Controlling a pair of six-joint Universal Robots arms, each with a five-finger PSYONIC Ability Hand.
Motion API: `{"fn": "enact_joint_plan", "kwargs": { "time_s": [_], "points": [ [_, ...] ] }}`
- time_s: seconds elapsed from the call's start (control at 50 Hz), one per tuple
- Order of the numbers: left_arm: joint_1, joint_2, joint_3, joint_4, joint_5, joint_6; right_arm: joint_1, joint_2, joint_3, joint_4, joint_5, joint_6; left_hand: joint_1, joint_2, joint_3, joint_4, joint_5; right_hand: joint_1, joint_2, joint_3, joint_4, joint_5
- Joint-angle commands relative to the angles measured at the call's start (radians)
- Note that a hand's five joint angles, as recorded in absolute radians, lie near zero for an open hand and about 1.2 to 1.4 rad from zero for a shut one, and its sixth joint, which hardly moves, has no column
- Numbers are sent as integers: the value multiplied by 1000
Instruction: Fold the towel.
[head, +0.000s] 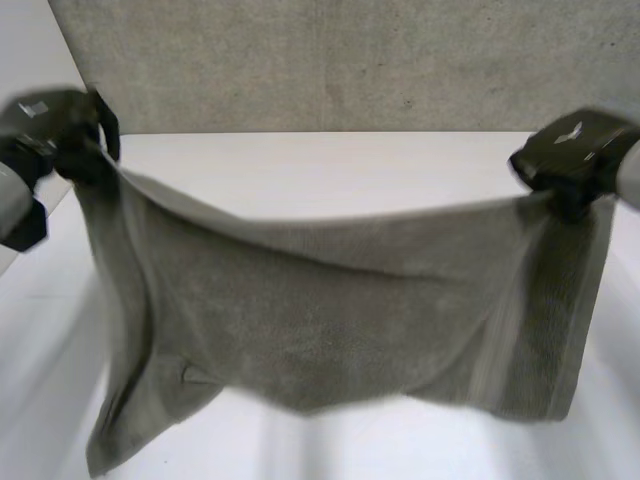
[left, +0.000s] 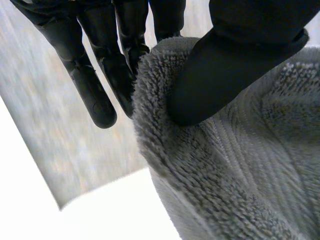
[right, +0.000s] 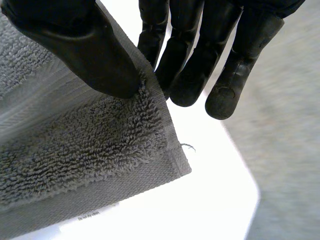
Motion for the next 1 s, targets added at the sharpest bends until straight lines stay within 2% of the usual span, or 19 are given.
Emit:
{"fn": "enact_joint_plan", "kwargs": {
  "time_s": [0.02, 0.04, 0.06, 0.1, 0.12, 0.16, 0.18, 0.2, 0.24, 0.26, 0.28, 0.36, 0.42, 0.56, 0.66, 0.76, 0.8, 0.9, 1.0],
  "points": [
    [-87, -304, 304, -88, -111, 173, 44, 227, -171, -16, 72, -31, 204, 180, 179, 178, 202, 41, 60, 46, 52, 53],
    [-87, -305, 305, -88, -112, 174, 54, 265, -276, -23, 109, -36, 204, 180, 179, 178, 202, 41, 60, 46, 52, 53],
    [-98, -323, 387, -94, -124, 198, 55, 266, -277, -23, 109, -36, 204, 180, 179, 178, 202, 41, 60, 46, 52, 53],
    [-100, -325, 492, -80, -130, 195, 77, 316, -616, -110, 172, -10, 204, 180, 179, 178, 202, 41, 60, 46, 52, 53],
    [-98, -319, 586, -45, -136, 180, 78, 316, -618, -111, 172, -10, 204, 180, 179, 178, 202, 41, 60, 46, 52, 53],
    [-115, -309, 674, 13, -144, 145, 119, 326, -922, -306, 215, 72, 204, 180, 179, 178, 202, 41, 60, 46, 52, 53],
    [-124, -293, 741, 85, -162, 93, 119, 325, -923, -307, 215, 73, 204, 180, 179, 178, 202, 41, 60, 46, 52, 53],
    [-124, -292, 742, 85, -162, 92, 124, 310, -989, -392, 230, 140, 204, 180, 179, 178, 202, 41, 60, 46, 52, 53],
    [-115, -219, 792, 220, -206, -43, 122, 283, -1000, -446, 233, 201, 204, 180, 179, 178, 202, 41, 60, 46, 52, 53],
    [-115, -219, 792, 220, -207, -44, 119, 242, -980, -457, 224, 247, 204, 180, 179, 178, 202, 41, 60, 46, 52, 53],
    [-110, -193, 792, 266, -223, -115, 119, 241, -980, -457, 224, 248, 204, 180, 179, 178, 202, 41, 60, 46, 52, 53],
    [-107, -177, 747, 292, -227, -223, 119, 186, -801, -398, 154, 230, 204, 180, 179, 178, 202, 41, 60, 46, 52, 53],
    [-107, -179, 705, 283, -225, -224, 119, 181, -657, -338, 106, 167, 204, 180, 179, 178, 202, 41, 60, 46, 52, 53],
    [-92, -206, 393, 301, -219, -222, 121, 181, -397, -284, 102, 78, 204, 180, 179, 178, 202, 41, 60, 46, 52, 53],
    [-81, -274, 225, 361, -217, -221, 119, 184, -211, -312, 95, 82, 204, 180, 179, 178, 202, 41, 60, 46, 52, 53],
    [-80, -374, 71, 456, -173, -213, 121, 229, 81, -469, 92, 73, 204, 180, 179, 178, 202, 41, 60, 46, 52, 53],
    [-80, -438, -2, 514, -101, -192, 121, 255, 145, -517, 94, 67, 204, 180, 179, 178, 202, 41, 60, 46, 52, 53],
    [-78, -486, -102, 544, -20, -112, 119, 321, 288, -608, 106, 58, 204, 180, 179, 178, 202, 41, 60, 46, 52, 53],
    [-54, -477, -168, 530, -1, 21, 110, 307, 383, -609, 106, 45, 204, 180, 179, 178, 202, 41, 60, 46, 52, 53]
  ]
}}
